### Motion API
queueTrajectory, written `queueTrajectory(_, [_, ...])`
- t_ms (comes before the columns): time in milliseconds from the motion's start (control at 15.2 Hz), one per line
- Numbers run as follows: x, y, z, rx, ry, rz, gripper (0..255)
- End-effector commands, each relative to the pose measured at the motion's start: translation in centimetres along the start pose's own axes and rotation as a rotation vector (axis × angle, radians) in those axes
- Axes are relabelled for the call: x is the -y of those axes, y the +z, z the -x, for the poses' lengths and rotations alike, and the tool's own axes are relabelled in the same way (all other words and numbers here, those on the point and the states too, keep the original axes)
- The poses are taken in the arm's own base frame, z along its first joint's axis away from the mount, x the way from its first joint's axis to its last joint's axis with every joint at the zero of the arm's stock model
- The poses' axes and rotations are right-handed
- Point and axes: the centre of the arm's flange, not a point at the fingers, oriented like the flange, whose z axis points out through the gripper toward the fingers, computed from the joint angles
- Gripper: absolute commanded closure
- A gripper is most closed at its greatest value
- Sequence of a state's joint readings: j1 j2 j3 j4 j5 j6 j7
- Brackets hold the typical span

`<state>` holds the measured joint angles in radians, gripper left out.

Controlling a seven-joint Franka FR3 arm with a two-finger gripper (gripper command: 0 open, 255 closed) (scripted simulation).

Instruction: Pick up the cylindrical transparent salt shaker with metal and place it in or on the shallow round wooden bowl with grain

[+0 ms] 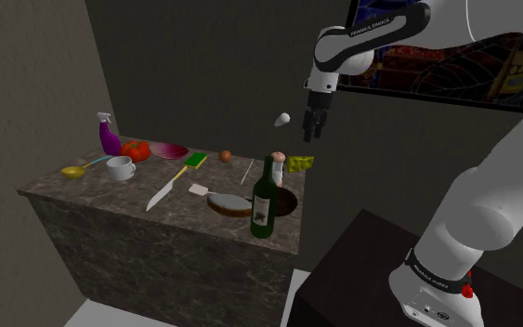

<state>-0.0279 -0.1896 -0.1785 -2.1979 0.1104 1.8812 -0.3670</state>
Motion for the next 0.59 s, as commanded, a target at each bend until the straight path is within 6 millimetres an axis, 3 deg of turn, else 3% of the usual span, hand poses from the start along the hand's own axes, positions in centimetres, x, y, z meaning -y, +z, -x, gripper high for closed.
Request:
queueTrajectory(0, [-1.4, 1.1, -1.8, -0.005, -0.004, -0.003, 0])
queueTrajectory(528, [-7.2, 5.4, -9.5, -0.02, -0.017, -0.02, 0])
